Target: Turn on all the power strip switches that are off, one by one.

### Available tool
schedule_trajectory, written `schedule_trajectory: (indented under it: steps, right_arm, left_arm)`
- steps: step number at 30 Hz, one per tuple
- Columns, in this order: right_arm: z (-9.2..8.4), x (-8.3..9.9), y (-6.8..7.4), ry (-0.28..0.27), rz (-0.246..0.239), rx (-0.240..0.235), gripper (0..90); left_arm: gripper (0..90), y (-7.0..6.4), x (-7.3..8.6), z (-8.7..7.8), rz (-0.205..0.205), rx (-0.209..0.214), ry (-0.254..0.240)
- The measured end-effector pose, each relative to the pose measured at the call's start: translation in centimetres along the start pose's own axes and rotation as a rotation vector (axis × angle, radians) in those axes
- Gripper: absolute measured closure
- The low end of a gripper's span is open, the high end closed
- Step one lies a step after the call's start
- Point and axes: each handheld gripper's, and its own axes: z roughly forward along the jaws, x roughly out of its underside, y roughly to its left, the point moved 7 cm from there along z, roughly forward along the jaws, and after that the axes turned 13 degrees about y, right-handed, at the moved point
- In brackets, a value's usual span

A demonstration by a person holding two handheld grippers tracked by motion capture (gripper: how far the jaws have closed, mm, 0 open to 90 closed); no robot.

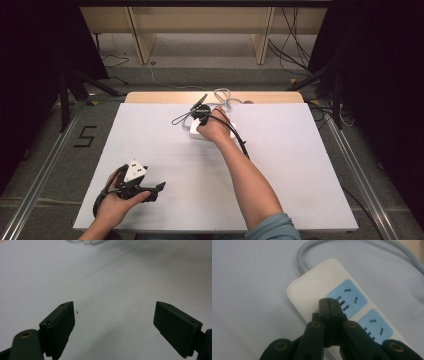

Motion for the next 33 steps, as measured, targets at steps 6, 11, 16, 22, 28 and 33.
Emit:
schedule_trajectory:
  steps: [6, 11, 16, 22, 28, 33]
  right_arm:
    - [0.04, 0.0, 0.06, 0.001, 0.001, 0.012, 90.0]
    - [0.1, 0.05, 0.19, 0.01, 0.008, 0.02, 90.0]
    - [0.1, 0.04, 0.21, 0.006, 0.011, 0.024, 90.0]
    - [0.1, 0.06, 0.08, -0.004, 0.014, 0.01, 90.0]
    - [0.08, 0.18, 0.03, -0.012, 0.028, -0.009, 90.0]
    - [-0.06, 0.25, 0.19, -0.039, 0.045, -0.05, 90.0]
  left_arm:
    - [17.2, 0.0, -0.01, 0.03, 0.001, 0.001, 0.003]
    - [17.2, -0.05, -0.01, 0.02, 0.003, 0.002, 0.005]
    - [17.2, -0.08, -0.04, 0.0, 0.008, 0.003, 0.003]
    - [17.2, -0.01, -0.05, 0.03, 0.001, 0.001, 0.0]
    - [17.2, 0.01, 0.01, 0.05, 0.0, 0.004, 0.002]
    - [17.2, 0.08, 0.04, -0.03, 0.001, 0.005, 0.001]
